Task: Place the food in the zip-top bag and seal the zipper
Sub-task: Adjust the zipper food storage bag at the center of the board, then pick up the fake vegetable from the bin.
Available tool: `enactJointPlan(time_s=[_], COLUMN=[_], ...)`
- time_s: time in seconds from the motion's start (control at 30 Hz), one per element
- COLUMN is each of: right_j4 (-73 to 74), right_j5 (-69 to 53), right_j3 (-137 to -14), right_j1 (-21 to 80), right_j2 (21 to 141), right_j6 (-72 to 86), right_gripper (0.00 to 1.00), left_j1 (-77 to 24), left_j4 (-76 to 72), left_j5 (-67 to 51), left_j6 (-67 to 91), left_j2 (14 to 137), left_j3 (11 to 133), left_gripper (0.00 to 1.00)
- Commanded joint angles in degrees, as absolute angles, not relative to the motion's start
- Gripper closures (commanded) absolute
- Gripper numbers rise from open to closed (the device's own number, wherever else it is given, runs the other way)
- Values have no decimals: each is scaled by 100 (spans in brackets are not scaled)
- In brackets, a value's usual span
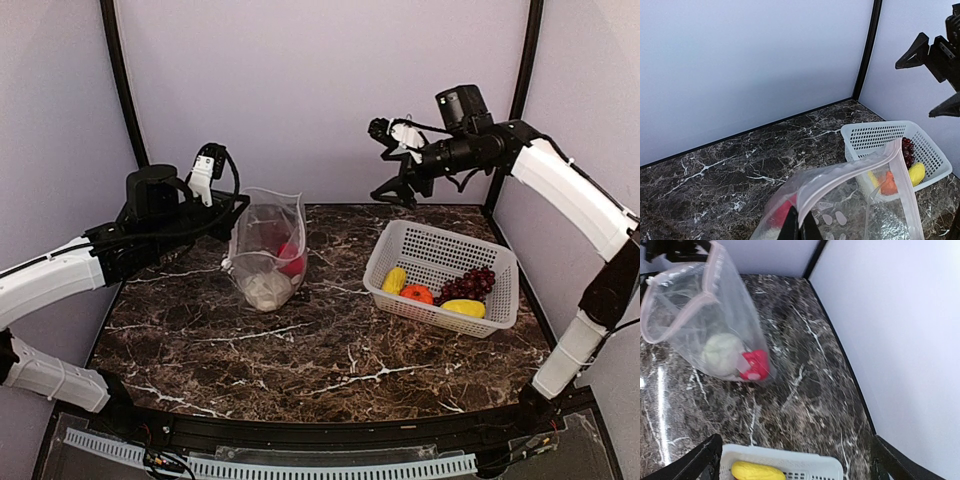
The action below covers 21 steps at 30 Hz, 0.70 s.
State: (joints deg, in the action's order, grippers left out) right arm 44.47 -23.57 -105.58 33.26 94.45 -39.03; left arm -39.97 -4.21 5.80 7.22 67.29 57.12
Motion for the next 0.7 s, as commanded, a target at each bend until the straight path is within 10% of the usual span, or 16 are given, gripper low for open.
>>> enactJointPlan(time_s=[0.0,0.67], right_j4=[3791,4803], right_j5=[-2438,-1767], right_j3=[-9653,-7339], right_j1=[2539,1689], right_j2=[9134,8643], right_j6=[-3304,-3854], right_gripper=[1,27], left_j1=[-3973,-3973], left_j4=[-510,-483], left_j5=[589,604], left_j6=[689,748], left_j2=[6721,6794], left_j3=[5743,5734], left_gripper=[99,99])
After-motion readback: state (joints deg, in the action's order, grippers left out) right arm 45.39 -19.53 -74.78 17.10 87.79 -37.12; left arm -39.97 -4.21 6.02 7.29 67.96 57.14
